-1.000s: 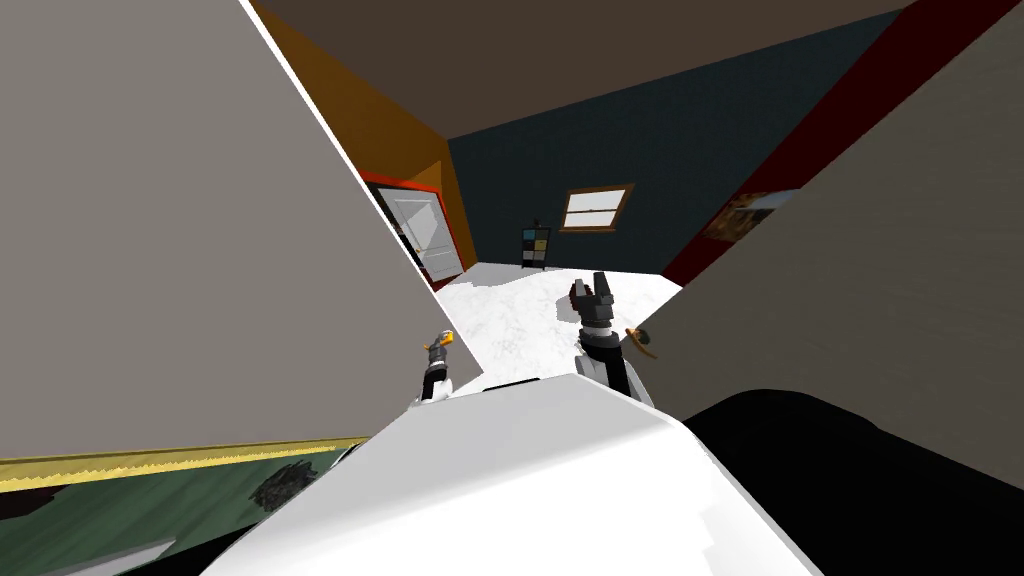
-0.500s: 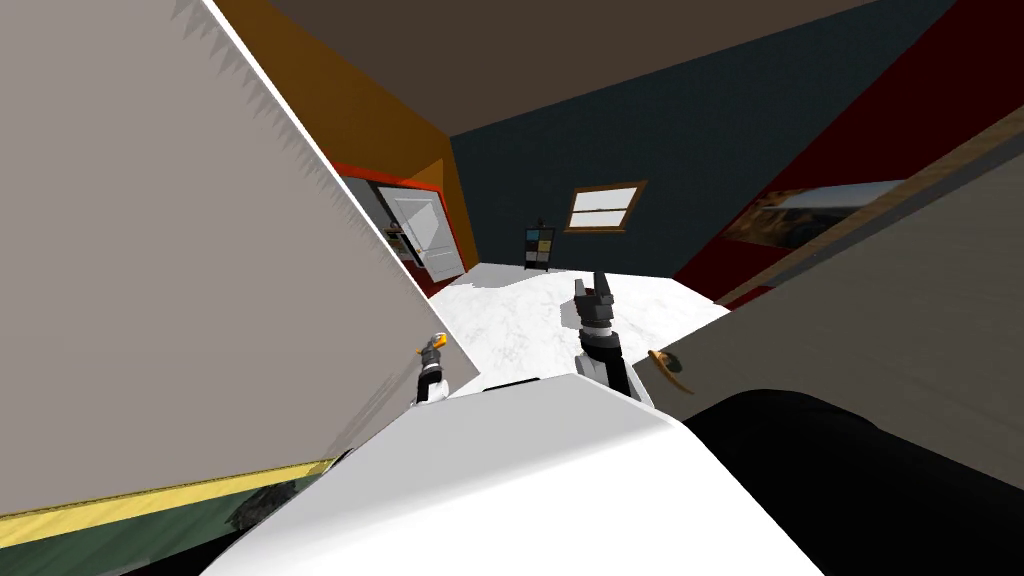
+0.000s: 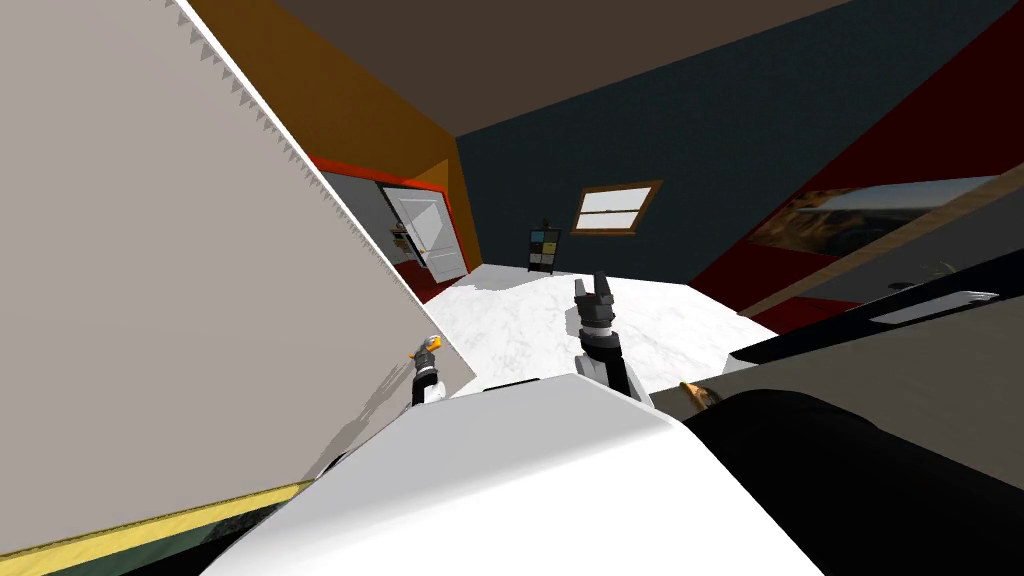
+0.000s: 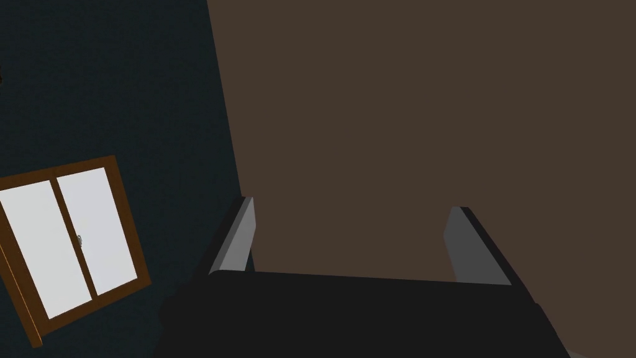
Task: Push the door open
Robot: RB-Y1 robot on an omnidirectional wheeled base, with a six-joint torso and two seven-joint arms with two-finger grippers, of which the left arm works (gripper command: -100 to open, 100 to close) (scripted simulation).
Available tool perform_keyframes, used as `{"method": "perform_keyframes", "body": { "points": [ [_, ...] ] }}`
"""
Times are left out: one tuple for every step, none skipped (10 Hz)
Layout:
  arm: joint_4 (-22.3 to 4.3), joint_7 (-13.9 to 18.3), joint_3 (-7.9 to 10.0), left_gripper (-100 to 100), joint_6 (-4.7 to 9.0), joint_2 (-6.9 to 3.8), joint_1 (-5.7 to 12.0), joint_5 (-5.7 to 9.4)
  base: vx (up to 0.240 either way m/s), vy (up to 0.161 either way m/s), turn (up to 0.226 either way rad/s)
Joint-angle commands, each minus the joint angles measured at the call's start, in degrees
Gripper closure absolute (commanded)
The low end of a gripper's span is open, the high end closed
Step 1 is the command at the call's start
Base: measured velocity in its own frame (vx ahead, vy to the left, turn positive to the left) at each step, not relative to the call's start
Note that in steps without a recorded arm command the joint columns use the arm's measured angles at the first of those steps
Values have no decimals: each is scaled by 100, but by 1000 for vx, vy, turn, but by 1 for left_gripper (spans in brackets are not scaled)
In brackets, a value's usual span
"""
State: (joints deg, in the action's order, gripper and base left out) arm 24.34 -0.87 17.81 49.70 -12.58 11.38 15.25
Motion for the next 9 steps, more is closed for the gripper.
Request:
{"method": "perform_keyframes", "body": {
  "points": [
    [130, -50, 118, 100, -17, -29, -62, 69, 230, -35, 60],
    [-9, -50, 118, 100, -17, -29, -62, 69, 160, -3, 34],
    [130, -50, 118, 100, -17, -29, -62, 69, 50, 8, 4],
    [130, -50, 118, 100, -17, -29, -62, 69, -10, 9, -19],
    [119, -79, 183, 100, -13, -39, -69, 110, 93, -9, 18],
    [118, -83, 192, 100, -13, -41, -70, 116, 138, -32, 50],
    [81, -78, 168, 100, -24, -17, -83, 102, 49, -14, 30],
    [60, -117, 262, 100, -5, -44, -95, 169, 115, 18, 28],
    [51, -139, 311, 100, 1, -57, -99, 205, 200, 0, 42]
  ]
}}
